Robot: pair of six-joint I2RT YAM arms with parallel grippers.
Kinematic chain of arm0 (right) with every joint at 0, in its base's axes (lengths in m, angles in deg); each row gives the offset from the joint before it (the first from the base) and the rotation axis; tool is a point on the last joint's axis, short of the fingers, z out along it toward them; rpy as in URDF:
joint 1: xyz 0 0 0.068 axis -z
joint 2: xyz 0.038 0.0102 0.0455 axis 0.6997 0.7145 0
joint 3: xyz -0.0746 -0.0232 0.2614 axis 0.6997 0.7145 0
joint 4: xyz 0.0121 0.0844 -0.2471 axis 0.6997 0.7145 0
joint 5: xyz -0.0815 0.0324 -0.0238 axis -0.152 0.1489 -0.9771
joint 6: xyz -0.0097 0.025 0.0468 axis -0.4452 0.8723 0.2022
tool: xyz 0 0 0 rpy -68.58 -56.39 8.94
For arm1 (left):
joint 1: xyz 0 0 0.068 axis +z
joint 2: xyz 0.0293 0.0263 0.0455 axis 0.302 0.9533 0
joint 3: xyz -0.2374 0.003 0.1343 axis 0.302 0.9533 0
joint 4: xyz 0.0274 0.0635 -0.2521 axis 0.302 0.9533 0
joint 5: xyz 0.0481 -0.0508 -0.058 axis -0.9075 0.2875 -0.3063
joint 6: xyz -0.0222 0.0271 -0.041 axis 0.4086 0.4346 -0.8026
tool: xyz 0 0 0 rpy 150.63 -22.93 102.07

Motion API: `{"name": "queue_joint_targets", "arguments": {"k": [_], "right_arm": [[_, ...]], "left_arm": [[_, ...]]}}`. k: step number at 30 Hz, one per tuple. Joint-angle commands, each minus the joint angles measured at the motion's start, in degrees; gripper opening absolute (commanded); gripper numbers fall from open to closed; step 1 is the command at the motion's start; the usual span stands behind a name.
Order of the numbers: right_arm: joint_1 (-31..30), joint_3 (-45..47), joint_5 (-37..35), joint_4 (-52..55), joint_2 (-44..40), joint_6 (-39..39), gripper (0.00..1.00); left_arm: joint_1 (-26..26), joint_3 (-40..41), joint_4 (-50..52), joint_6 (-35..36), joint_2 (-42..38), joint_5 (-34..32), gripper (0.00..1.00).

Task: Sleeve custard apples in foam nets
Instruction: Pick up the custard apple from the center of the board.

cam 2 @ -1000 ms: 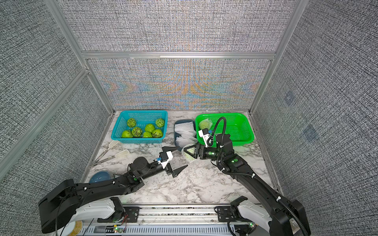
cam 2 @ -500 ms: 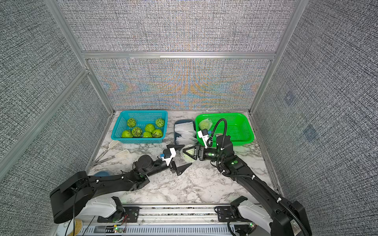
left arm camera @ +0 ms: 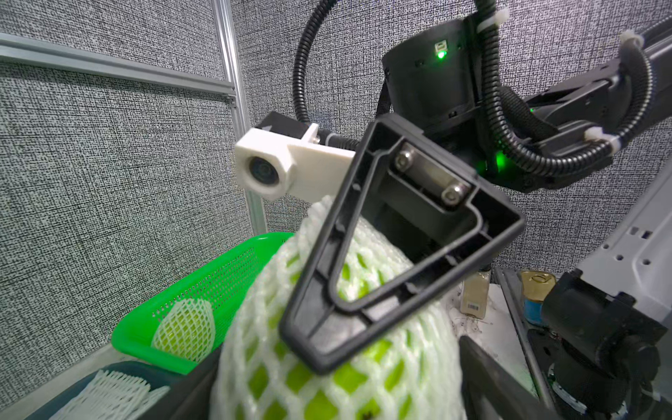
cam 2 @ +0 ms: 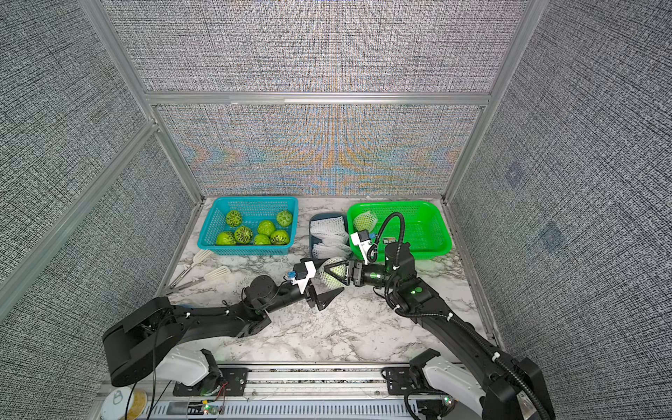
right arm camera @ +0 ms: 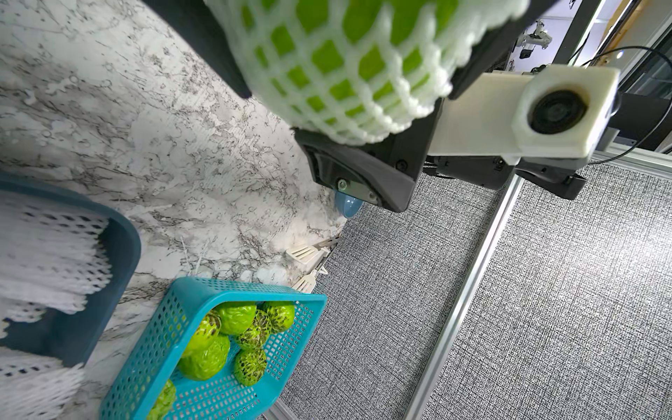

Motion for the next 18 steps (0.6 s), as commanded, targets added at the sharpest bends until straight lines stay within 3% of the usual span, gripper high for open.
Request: {"name": "queue_joint_targets", "arguments": {"k": [1, 11, 14, 18], "right_arm": [[-0.08, 0.22, 0.16, -2.23, 0.15, 0.75, 0.79], [-0.07, 0.89, -0.14, -2.97, 0.26, 1.26, 0.79], [-0.11, 1.01, -0.27, -3.39, 0.17, 1.66, 0.81], [0.06, 1.0, -0.56, -3.96, -0.4, 1.59, 0.87]], "left_arm": [[0.04, -0.36, -2.9, -0.95, 0.45, 1.0, 0.87], [0.07, -0.75, -2.65, -1.68, 0.84, 1.84, 0.68], [0.06, -0.98, -1.53, -1.77, 0.67, 1.76, 0.58], [0.07, -0.47, -1.36, -1.67, 0.45, 1.28, 0.56]]}}
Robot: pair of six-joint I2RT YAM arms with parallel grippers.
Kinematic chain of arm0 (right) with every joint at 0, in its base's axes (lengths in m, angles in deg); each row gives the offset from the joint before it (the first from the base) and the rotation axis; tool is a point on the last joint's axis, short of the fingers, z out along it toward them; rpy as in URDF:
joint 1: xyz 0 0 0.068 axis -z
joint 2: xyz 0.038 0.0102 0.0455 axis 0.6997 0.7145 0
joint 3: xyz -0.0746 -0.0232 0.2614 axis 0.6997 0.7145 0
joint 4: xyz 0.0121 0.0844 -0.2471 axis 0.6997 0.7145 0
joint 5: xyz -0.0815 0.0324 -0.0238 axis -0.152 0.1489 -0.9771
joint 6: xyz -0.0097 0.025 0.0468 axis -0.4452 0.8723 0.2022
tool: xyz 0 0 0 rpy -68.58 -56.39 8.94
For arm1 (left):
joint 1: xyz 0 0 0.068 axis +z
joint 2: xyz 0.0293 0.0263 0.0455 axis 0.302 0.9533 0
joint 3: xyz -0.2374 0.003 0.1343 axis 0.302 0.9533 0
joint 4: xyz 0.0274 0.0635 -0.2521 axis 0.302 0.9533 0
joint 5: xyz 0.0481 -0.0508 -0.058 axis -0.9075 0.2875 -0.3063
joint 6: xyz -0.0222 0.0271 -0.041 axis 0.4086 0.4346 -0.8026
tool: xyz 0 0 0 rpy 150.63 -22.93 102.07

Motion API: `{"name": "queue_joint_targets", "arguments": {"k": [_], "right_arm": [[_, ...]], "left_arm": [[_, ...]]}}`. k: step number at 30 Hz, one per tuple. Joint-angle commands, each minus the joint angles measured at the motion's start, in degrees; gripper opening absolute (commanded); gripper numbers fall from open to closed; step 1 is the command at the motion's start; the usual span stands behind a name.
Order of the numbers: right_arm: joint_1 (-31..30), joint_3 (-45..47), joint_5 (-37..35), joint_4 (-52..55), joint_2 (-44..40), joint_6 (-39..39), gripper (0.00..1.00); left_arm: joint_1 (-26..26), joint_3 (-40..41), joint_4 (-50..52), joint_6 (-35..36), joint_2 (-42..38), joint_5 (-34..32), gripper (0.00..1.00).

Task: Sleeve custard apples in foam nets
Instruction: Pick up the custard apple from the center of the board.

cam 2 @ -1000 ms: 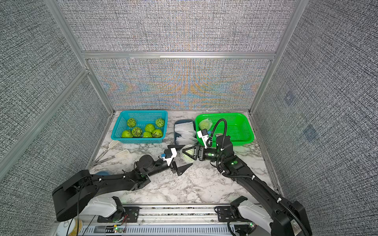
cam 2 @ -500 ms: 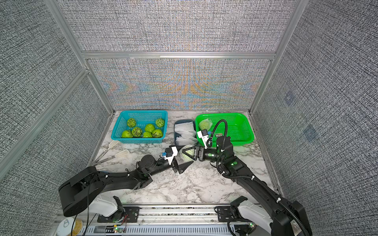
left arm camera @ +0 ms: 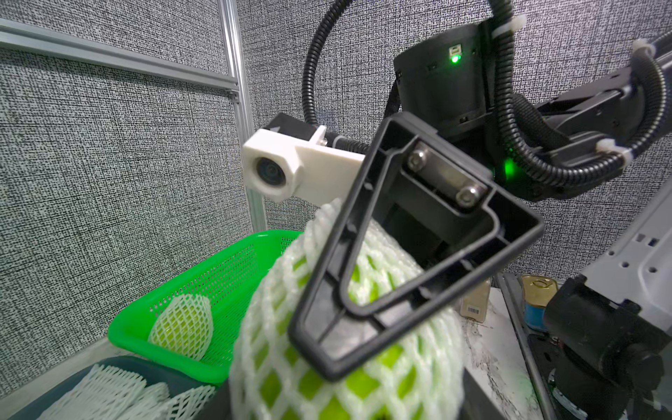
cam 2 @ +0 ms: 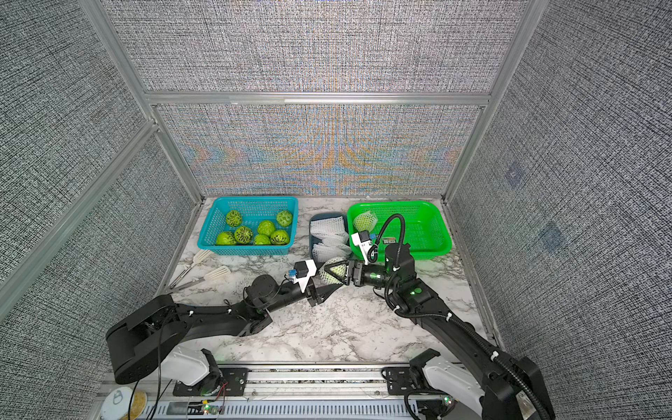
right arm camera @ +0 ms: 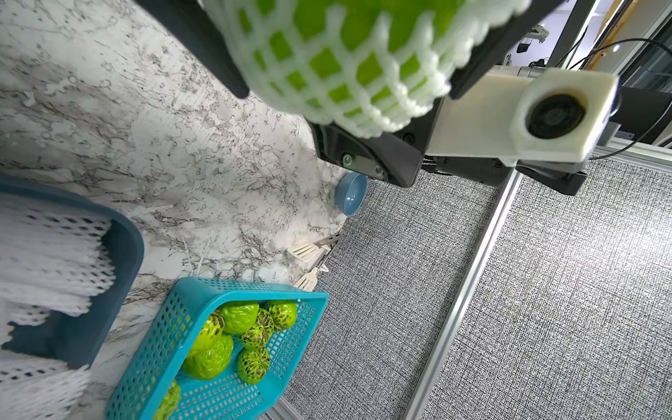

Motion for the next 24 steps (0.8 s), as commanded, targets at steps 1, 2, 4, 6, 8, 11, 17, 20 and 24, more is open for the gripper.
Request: {"name": "queue_joint_targets", "arguments": {"k": [1, 2, 4, 6, 8, 11, 17, 20, 24], "right_arm": [[0.08, 0.01, -0.24, -2.04, -0.64, 0.22, 0.88], [0.25, 0.03, -0.42, -1.86, -1.03, 0.11, 0.9], [0.6, -0.08, -0.63, -0.92, -1.86, -0.5, 0.99], [0.98, -0.26, -0.98, 0.85, -2.82, -1.57, 0.99], [1.48, -0.56, -1.38, 2.84, -3.96, -2.78, 0.99], [2.36, -0.59, -1.84, 5.29, -5.91, -3.99, 0.99], [4.87, -3.02, -8.34, 17.04, -10.69, -10.44, 0.99], [5.5, -3.17, -12.92, 19.25, -15.06, -13.37, 0.99], [5.57, -3.19, -20.51, 23.55, -21.17, -18.71, 0.99]], "left_arm": [[-0.02, 0.21, -0.98, -0.01, -0.49, 1.18, 0.56], [-0.04, 0.49, -0.95, 0.06, -0.66, 0.85, 0.56], [-0.02, 1.01, -0.95, 0.17, -1.11, -0.22, 0.56], [-0.08, 1.57, -0.82, 0.43, -1.78, -1.29, 0.56], [-0.04, 2.09, -0.47, 0.8, -2.77, -2.59, 0.56], [-0.04, 2.04, 2.8, 1.77, -4.56, -3.87, 0.56], [-0.02, 1.31, 15.79, 5.33, -10.05, -6.92, 0.56], [-0.02, 0.77, 25.27, 7.82, -13.1, -9.06, 0.56], [-0.03, -0.96, 39.45, 11.64, -16.59, -11.55, 0.56]]}}
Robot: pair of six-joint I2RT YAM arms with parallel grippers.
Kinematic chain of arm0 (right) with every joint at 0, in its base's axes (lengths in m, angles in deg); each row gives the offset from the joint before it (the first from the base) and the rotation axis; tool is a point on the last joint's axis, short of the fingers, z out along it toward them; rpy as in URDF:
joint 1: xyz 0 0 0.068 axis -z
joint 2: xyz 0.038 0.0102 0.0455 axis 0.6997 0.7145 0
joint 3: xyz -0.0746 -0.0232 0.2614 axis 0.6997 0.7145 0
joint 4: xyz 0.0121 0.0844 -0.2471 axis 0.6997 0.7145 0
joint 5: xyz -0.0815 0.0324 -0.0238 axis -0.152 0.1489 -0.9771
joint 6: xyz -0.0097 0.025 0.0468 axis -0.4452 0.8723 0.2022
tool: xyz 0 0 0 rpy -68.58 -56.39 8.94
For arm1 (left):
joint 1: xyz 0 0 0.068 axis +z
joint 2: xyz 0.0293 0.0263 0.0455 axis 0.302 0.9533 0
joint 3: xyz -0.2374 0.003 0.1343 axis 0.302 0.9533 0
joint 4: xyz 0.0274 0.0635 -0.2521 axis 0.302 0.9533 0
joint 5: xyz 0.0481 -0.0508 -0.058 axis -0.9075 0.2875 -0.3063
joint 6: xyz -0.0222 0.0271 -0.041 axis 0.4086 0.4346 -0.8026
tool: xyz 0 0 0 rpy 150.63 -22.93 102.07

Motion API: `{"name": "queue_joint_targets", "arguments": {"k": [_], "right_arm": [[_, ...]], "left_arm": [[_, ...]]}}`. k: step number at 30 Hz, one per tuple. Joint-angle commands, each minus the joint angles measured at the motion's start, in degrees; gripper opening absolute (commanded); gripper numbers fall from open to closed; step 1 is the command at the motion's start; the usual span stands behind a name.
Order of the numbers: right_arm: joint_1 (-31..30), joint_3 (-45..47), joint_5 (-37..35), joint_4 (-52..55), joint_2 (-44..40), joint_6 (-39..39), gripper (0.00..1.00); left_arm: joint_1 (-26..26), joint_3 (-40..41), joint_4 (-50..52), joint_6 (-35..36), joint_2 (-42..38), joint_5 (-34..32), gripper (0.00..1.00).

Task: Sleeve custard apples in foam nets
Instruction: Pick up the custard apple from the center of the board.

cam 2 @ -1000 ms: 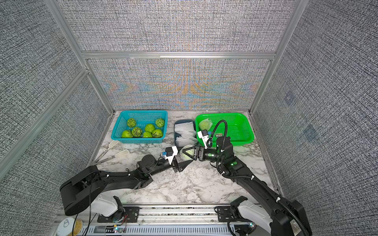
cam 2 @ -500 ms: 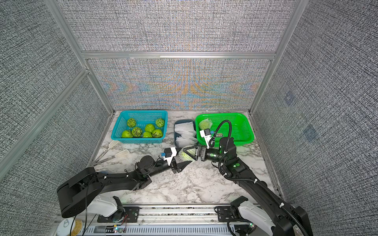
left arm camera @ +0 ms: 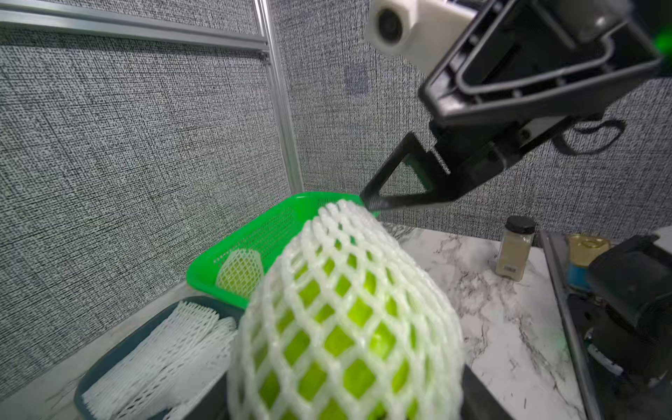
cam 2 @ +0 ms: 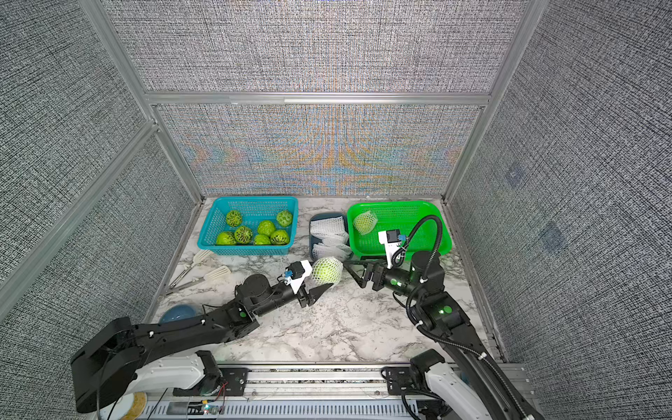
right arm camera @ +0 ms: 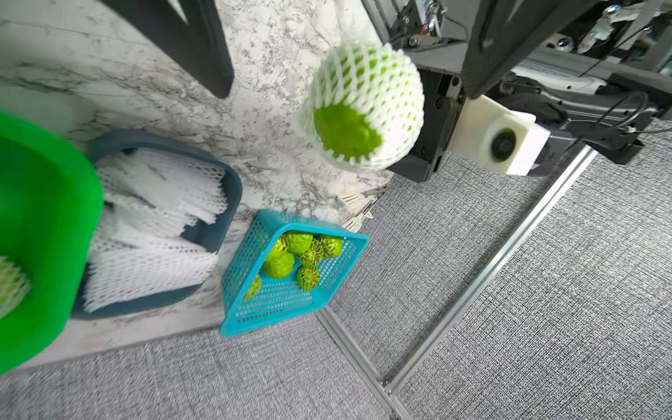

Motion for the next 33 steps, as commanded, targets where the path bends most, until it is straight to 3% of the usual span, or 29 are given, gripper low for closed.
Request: {"name": "queue_joint_targets", "arguments": {"k": [1, 6, 11, 16, 23, 27, 33], "right_arm": [[0.04, -0.52, -9.69, 6.63, -3.5, -6.69, 0.99], [0.0, 0.64, -15.76, 11.26, -6.36, -11.41, 0.99], [-0.04, 4.48, -18.35, 9.54, -8.68, -11.77, 0.99], [-0.02, 5.1, -18.67, 8.28, -7.94, -11.94, 0.99], [-0.04, 5.03, -17.39, 7.49, -7.28, -11.74, 0.99], [0.0, 5.29, -17.3, 6.95, -7.72, -11.58, 0.99], [-0.15, 6.66, -17.02, 4.36, -7.86, -11.71, 0.99]], "left_arm": [[0.03, -1.66, 16.7, 5.03, -2.33, -3.03, 0.57], [0.06, -6.04, 35.03, 10.04, -3.02, -0.1, 0.59], [-0.02, -8.75, 47.3, 13.57, -1.05, 9.75, 0.58], [-0.37, -8.18, 49.59, 17.39, -1.03, 16.94, 0.58], [-0.38, -8.17, 49.18, 20.08, -0.43, 12.14, 0.59], [-0.29, -7.99, 44.15, 10.52, -2.56, 6.42, 0.58], [1.36, -1.95, 26.07, -2.98, -9.33, 6.33, 0.67]]}}
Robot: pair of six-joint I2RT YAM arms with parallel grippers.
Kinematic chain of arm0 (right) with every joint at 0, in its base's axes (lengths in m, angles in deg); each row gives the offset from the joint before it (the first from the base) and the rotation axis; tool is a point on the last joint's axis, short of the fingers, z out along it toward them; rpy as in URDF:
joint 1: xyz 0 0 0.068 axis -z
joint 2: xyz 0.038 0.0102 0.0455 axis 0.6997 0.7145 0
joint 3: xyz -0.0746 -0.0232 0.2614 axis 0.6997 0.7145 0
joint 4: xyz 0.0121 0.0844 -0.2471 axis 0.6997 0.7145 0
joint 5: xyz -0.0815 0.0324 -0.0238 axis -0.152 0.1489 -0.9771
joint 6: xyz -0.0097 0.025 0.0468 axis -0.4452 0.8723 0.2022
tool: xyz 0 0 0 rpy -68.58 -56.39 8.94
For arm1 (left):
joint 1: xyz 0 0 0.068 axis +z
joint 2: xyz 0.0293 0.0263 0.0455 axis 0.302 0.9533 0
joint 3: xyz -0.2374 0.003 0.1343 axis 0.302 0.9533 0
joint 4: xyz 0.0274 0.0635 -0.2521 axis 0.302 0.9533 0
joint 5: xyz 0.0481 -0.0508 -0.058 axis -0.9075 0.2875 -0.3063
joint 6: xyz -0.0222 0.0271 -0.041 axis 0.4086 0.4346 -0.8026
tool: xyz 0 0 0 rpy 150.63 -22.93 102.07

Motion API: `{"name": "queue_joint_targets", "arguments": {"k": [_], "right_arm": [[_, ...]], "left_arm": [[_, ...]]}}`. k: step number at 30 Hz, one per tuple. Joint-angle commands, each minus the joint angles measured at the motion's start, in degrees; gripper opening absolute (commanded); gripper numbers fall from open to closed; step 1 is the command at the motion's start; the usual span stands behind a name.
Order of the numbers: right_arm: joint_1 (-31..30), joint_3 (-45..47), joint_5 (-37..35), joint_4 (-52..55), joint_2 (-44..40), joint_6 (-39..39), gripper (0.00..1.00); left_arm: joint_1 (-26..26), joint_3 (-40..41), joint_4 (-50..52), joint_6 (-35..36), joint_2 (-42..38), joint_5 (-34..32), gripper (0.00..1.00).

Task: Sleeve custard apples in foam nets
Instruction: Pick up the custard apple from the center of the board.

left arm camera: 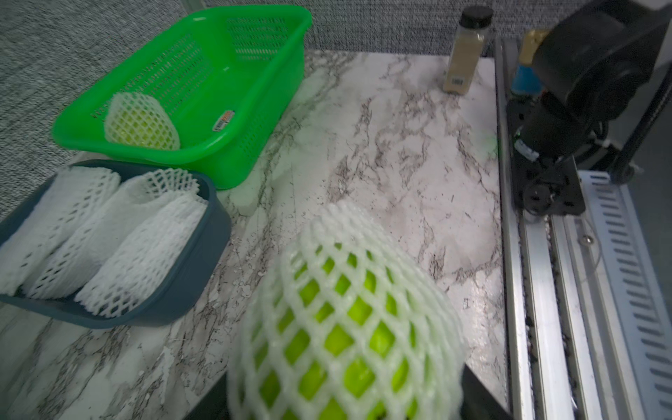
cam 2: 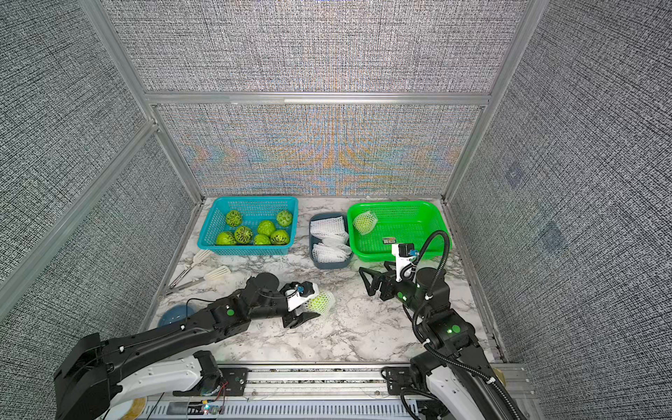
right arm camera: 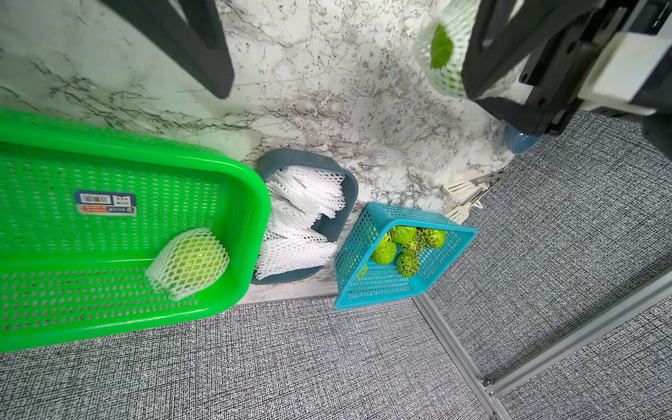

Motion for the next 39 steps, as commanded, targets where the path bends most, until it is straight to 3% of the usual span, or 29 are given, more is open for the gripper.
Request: {"name": "queue_joint_targets", "arguments": {"k": [1, 6, 11, 19, 21, 24, 27, 29, 33, 39], "right_arm": [[-0.28, 1.16, 0.78, -3.78, -0.12, -0.31, 0.99], [-1.17, 5.68, 3.82, -11.86, -2.58, -1.95, 0.99], [-1.76, 9.92, 4.68, -19.05, -6.23, -1.57, 0.99], [-2.05, 12.07, 11.68, -22.93, -6.27, -0.5, 0.99], [-2.08, 12.86, 13.65, -24.24, -6.21, 0.1, 0.99], [-2.24, 14.27, 15.73, -26.78, -6.38, 1.19, 0.99], [-2.48, 14.73, 16.97, -27.42, -6.27, 1.62, 0.99], [-2.67, 14.73, 17.48, -27.7, -5.98, 1.91, 0.99], [-3.1, 14.66, 17.6, -27.59, -5.48, 1.97, 0.99], [-3.39, 14.67, 16.17, -26.54, -5.75, 1.47, 0.99]], "left_arm": [[1.56, 1.52, -12.72, -10.46, -1.66, -0.04, 0.67], [6.57, 1.81, -17.48, -20.63, -2.48, 9.24, 0.68], [14.59, 4.13, -29.52, -35.46, -2.22, 20.1, 0.68], [21.06, 8.42, -59.69, -62.48, 5.74, 31.5, 0.68], [22.52, 9.31, -68.78, -69.78, 9.65, 31.81, 0.66], [24.41, 12.63, -85.65, -79.77, 15.4, 26.98, 0.66], [25.83, 12.46, -95.51, -84.34, 21.53, 25.64, 0.67], [26.62, 11.47, -96.69, -89.57, 25.09, 25.53, 0.67], [26.84, 9.66, -96.81, -90.25, 28.44, 26.52, 0.67], [26.99, 8.76, -95.16, -81.25, 26.08, 27.83, 0.66]]}}
